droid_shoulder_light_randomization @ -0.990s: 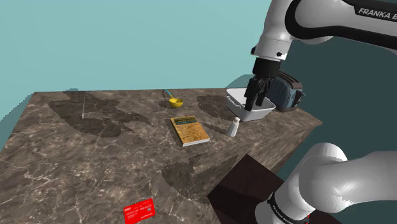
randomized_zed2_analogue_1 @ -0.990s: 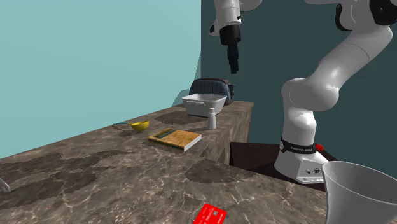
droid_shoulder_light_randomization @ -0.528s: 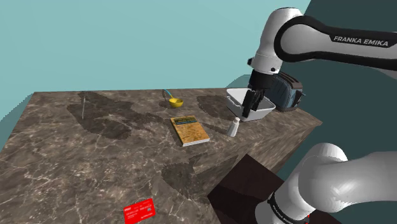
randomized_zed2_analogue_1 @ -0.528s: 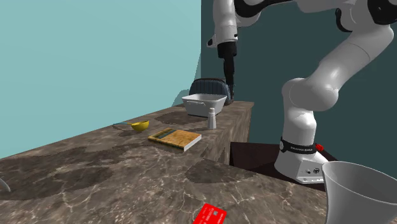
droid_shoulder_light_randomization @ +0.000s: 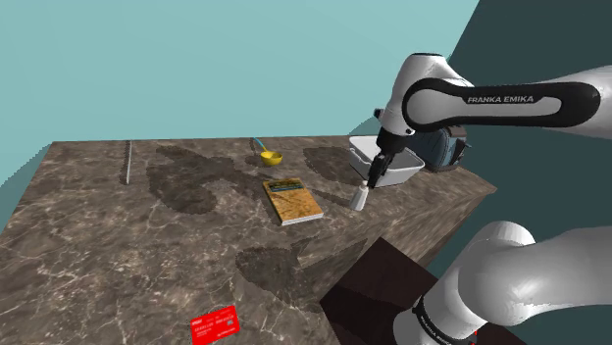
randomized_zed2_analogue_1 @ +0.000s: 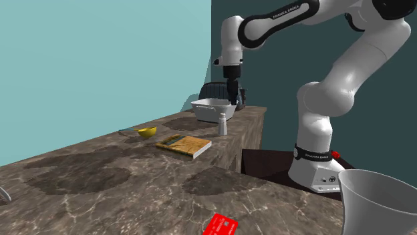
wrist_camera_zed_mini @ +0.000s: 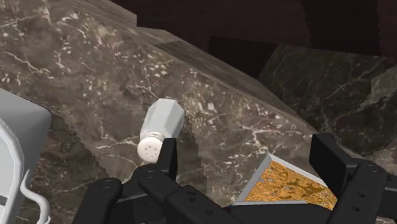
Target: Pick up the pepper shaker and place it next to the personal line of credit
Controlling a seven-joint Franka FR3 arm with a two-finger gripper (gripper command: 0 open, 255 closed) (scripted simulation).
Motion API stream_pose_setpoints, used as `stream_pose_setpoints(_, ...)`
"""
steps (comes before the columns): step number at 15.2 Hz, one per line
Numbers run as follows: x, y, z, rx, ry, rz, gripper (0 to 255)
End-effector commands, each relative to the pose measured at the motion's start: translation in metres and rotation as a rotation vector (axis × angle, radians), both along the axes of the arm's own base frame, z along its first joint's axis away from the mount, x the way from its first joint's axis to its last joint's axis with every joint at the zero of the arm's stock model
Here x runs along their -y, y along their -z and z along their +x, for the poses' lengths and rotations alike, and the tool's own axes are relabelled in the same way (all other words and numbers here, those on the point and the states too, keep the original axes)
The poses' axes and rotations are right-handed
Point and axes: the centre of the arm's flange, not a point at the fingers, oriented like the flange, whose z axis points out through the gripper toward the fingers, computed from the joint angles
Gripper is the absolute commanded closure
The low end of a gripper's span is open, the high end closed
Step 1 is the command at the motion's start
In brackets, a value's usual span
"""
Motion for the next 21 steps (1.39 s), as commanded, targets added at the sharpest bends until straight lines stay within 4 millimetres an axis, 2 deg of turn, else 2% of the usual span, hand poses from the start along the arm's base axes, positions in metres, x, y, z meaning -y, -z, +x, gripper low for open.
stream_pose_setpoints(1,0.013,0.017,0.009,0.023,-0.029,-0.019,0)
stream_pose_setpoints(7,0.055,0.061,0.034,0.080,-0.104,-0.068,0)
stream_pose_setpoints(15,0.059,0.101,0.036,0.080,-0.104,-0.068,0)
stream_pose_setpoints(21,0.059,0.101,0.036,0.080,-0.104,-0.068,0)
